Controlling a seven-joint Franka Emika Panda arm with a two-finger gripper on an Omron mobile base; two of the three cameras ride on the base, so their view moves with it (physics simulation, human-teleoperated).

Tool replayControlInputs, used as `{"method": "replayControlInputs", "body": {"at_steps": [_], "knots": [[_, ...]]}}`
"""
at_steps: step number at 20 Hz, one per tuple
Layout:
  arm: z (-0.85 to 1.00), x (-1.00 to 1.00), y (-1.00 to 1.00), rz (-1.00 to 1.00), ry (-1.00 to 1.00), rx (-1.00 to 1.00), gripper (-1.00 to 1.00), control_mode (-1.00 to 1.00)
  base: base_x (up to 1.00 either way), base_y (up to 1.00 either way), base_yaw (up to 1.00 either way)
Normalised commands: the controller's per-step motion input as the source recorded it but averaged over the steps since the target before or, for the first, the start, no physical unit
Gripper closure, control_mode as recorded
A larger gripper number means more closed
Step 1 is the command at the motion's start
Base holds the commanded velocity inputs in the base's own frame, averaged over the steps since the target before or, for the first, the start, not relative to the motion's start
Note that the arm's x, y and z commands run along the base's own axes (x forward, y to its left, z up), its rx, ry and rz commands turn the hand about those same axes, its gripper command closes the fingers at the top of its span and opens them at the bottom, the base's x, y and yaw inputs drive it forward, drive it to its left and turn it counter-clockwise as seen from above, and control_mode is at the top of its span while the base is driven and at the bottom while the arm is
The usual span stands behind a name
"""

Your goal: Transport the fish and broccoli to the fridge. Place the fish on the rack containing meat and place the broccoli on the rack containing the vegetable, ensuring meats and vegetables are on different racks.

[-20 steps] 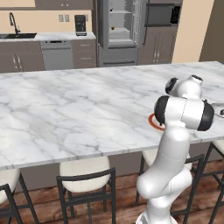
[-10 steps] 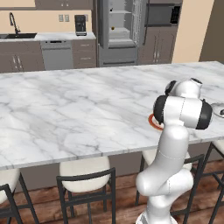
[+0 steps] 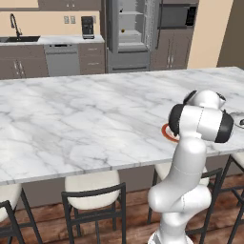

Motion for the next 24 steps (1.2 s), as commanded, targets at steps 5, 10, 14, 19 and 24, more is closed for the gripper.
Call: {"method": "replayControlInputs", "body": {"at_steps": [5,10,14,19,24], "knots": [[-0.05,0.01,-0.04,0.0,-0.16,0.04,-1.0,-1.0,0.0,0.0,0.0],[-0.02,0.1,-0.13,0.11,-0.01,0.01,-1.0,-1.0,0.0,0.0,0.0],[-0.11,0.1,0.0,0.1,0.0,0.01,-1.0,-1.0,0.0,0.0,0.0],[-0.14,0.2,0.0,0.08,0.01,0.03,-1.0,-1.0,0.0,0.0,0.0],[-0.02,0.28,-0.03,0.02,0.0,0.02,-1.0,-1.0,0.0,0.0,0.0]]}}
